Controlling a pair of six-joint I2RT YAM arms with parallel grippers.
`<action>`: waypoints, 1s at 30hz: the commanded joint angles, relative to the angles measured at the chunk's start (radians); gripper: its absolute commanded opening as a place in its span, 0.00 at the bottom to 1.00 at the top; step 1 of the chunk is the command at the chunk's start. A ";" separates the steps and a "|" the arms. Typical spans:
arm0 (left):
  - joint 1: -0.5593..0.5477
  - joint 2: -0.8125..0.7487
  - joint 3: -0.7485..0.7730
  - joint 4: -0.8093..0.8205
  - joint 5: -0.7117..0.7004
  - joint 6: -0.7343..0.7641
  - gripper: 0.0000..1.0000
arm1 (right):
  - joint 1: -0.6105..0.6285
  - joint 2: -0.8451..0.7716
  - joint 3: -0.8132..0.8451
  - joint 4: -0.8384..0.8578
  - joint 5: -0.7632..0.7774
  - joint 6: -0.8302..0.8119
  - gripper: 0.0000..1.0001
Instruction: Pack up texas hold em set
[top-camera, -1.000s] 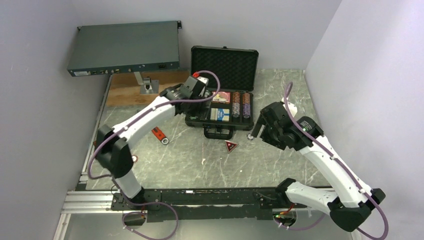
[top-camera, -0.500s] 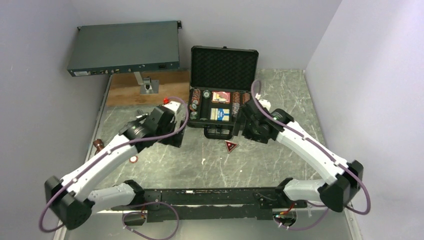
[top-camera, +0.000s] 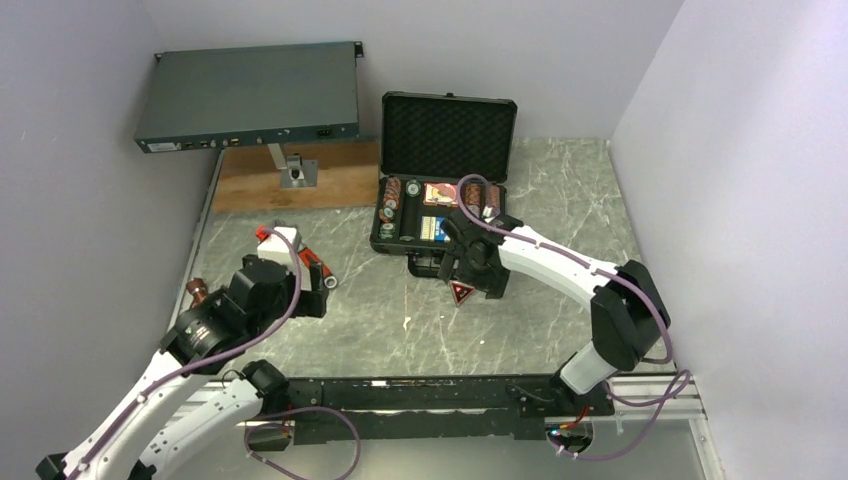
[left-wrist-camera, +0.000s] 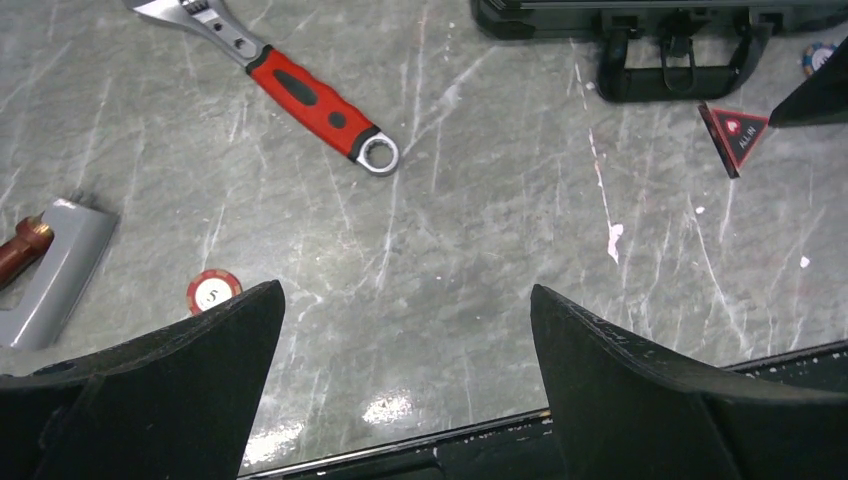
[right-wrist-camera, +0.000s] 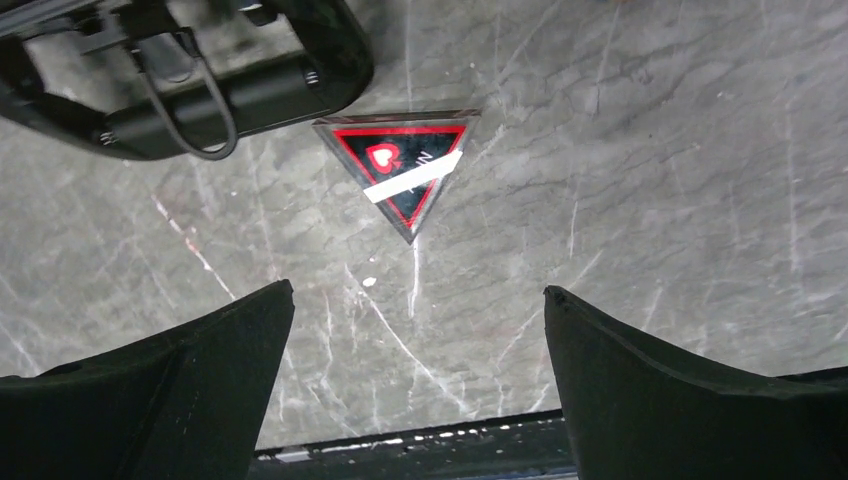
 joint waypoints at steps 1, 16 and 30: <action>-0.004 -0.066 -0.049 0.003 -0.105 -0.077 1.00 | 0.003 0.031 -0.060 0.068 -0.024 0.147 0.97; -0.004 -0.164 -0.112 0.054 -0.116 -0.045 1.00 | -0.061 0.152 -0.146 0.278 -0.082 0.215 0.94; -0.004 -0.157 -0.115 0.058 -0.111 -0.042 1.00 | -0.063 0.323 0.005 0.207 0.000 0.037 0.62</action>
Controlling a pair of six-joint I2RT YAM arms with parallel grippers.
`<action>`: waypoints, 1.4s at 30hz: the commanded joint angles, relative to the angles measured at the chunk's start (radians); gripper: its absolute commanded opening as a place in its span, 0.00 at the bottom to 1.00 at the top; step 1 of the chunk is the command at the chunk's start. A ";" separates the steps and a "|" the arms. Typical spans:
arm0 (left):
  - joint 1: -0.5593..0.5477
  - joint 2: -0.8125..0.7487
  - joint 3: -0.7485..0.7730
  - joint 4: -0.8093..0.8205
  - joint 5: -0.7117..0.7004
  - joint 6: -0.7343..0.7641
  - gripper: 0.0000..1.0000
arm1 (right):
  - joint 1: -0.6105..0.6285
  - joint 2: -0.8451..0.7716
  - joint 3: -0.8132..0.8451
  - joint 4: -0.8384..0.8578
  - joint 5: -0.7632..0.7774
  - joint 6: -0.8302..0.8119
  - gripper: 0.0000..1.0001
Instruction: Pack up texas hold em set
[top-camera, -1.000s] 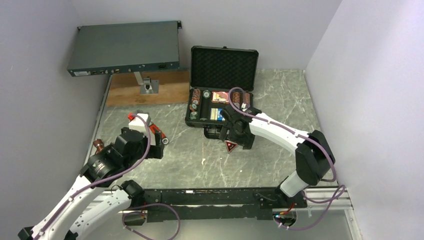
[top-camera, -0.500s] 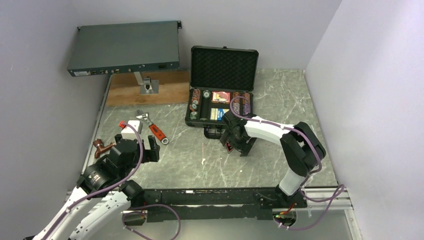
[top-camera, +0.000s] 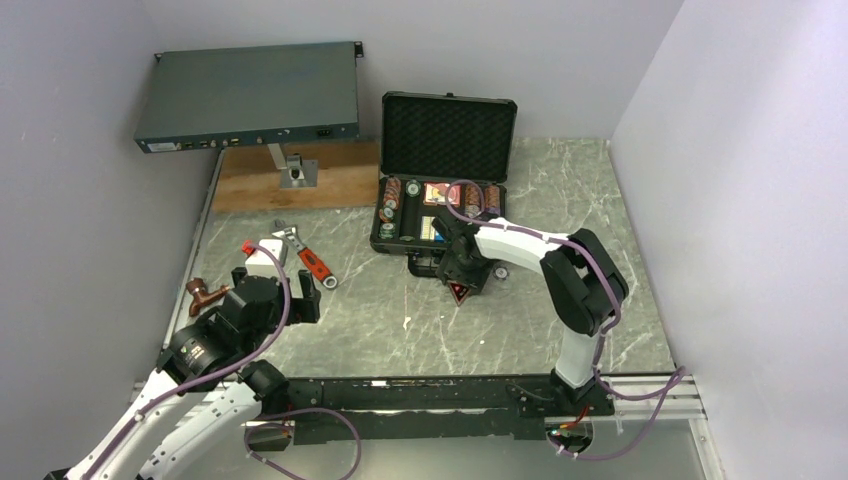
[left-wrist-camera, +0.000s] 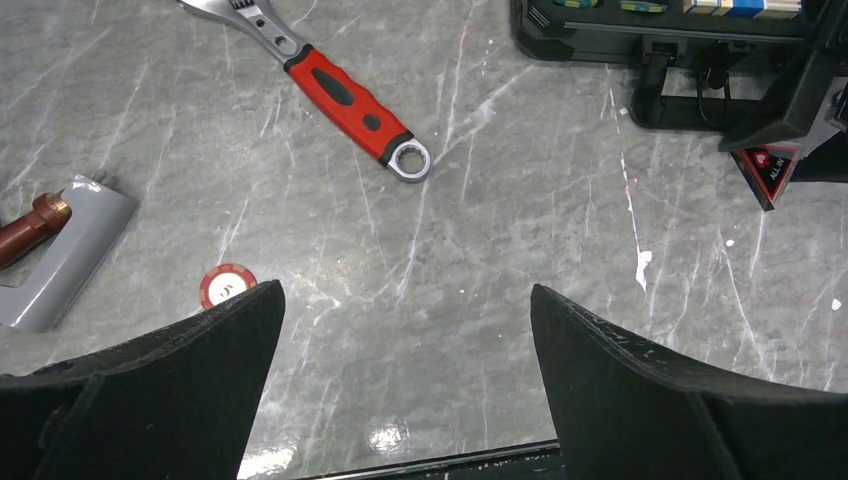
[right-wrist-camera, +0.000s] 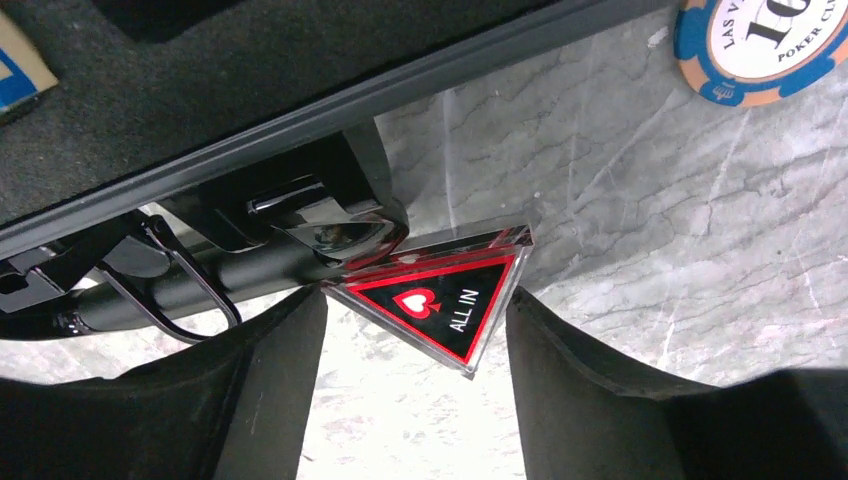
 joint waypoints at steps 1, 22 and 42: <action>-0.003 0.009 0.010 0.032 -0.014 0.005 1.00 | -0.003 0.048 -0.026 0.049 0.043 -0.075 0.55; -0.004 0.057 0.015 0.035 -0.004 0.012 1.00 | 0.312 -0.046 -0.188 0.107 -0.017 -0.413 0.42; -0.004 0.056 0.013 0.041 0.007 0.019 1.00 | 0.243 -0.038 -0.077 -0.003 -0.030 -0.206 0.81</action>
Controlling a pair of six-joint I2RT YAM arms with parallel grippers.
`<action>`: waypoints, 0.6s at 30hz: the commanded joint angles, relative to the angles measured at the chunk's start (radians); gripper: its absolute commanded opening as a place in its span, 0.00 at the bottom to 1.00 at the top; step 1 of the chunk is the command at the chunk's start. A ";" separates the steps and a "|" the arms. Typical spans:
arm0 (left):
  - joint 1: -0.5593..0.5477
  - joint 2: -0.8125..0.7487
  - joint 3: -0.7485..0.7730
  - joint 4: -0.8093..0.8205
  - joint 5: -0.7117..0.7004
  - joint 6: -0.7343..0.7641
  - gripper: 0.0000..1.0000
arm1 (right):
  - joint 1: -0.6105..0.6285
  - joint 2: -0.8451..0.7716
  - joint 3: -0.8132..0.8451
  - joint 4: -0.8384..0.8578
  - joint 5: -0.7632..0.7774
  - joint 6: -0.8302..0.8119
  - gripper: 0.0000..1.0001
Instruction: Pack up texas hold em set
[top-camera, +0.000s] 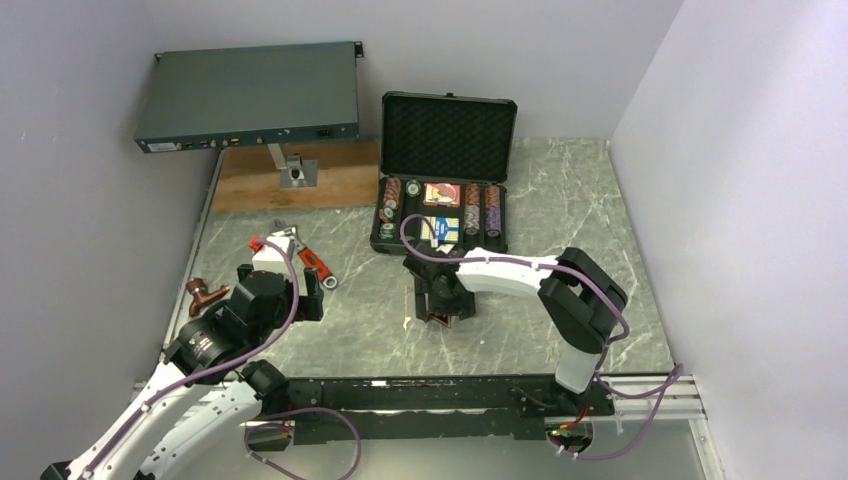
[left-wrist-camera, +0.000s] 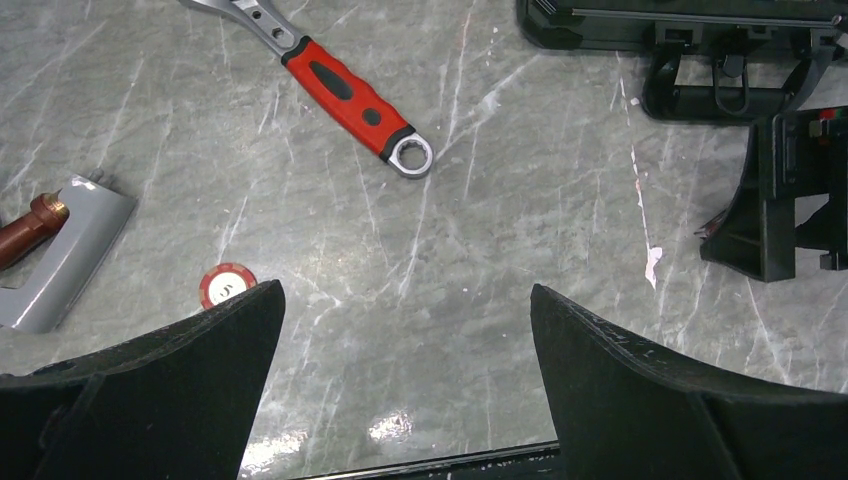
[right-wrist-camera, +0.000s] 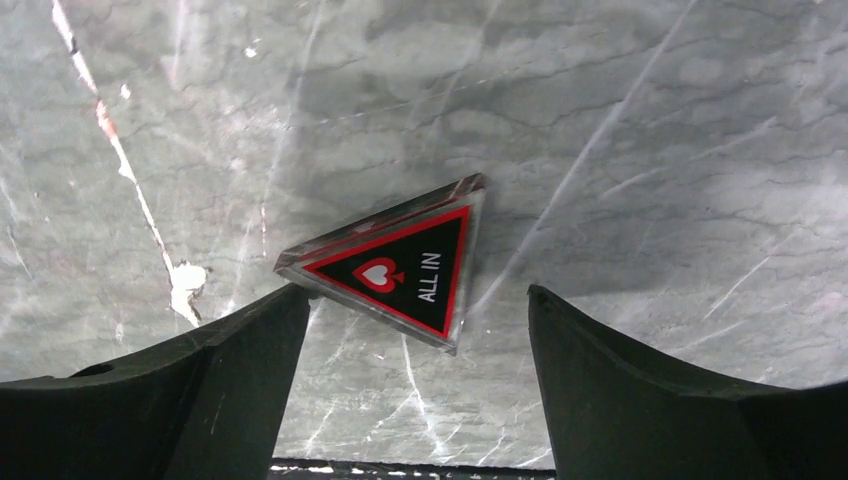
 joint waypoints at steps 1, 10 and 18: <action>-0.003 0.002 0.012 0.028 0.008 0.012 1.00 | -0.034 0.023 0.007 -0.032 -0.035 0.078 0.81; -0.003 0.005 0.012 0.028 0.009 0.012 1.00 | -0.036 0.030 0.030 0.004 -0.069 0.067 0.85; -0.003 0.004 0.012 0.030 0.011 0.014 1.00 | -0.053 0.041 0.071 -0.044 -0.061 0.089 0.86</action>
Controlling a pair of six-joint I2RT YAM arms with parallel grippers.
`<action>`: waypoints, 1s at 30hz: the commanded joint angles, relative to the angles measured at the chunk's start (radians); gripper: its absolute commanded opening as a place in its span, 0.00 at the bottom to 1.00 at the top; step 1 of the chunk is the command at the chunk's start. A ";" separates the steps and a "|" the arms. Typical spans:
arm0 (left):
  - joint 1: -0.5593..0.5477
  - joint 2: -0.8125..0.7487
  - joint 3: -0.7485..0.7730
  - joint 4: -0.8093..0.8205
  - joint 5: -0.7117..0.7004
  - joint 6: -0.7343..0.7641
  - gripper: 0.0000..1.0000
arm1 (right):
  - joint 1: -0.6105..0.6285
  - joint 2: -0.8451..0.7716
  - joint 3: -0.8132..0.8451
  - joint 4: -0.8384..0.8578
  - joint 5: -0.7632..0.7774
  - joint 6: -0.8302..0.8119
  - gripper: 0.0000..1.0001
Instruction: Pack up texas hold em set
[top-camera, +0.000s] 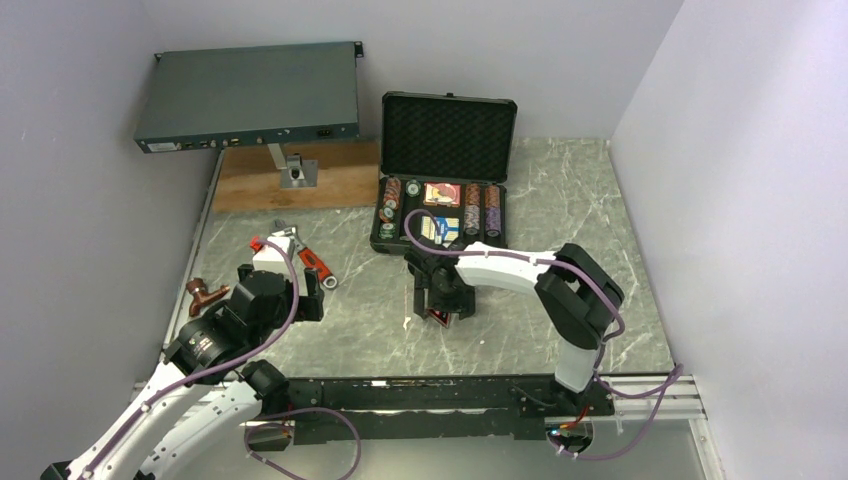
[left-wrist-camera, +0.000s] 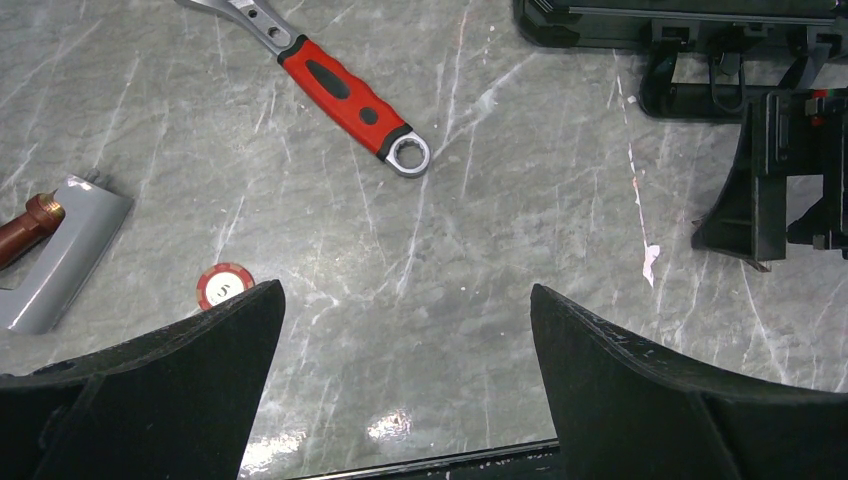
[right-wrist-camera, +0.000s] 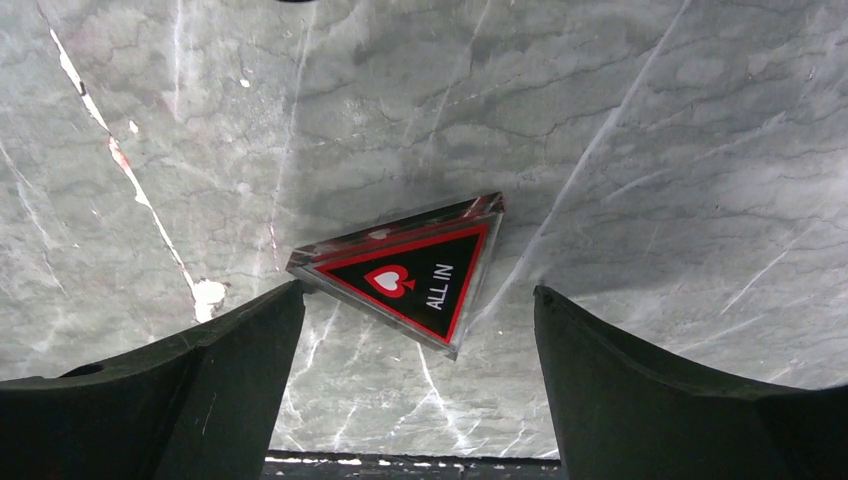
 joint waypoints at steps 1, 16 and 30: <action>-0.004 0.004 0.012 0.030 0.004 0.013 1.00 | -0.017 0.024 0.044 -0.016 -0.018 0.038 0.86; -0.004 0.003 0.011 0.035 0.015 0.020 1.00 | -0.024 0.081 0.113 -0.046 -0.005 0.054 0.89; -0.004 0.000 0.008 0.038 0.021 0.023 1.00 | -0.025 0.084 0.093 -0.100 0.034 0.108 0.79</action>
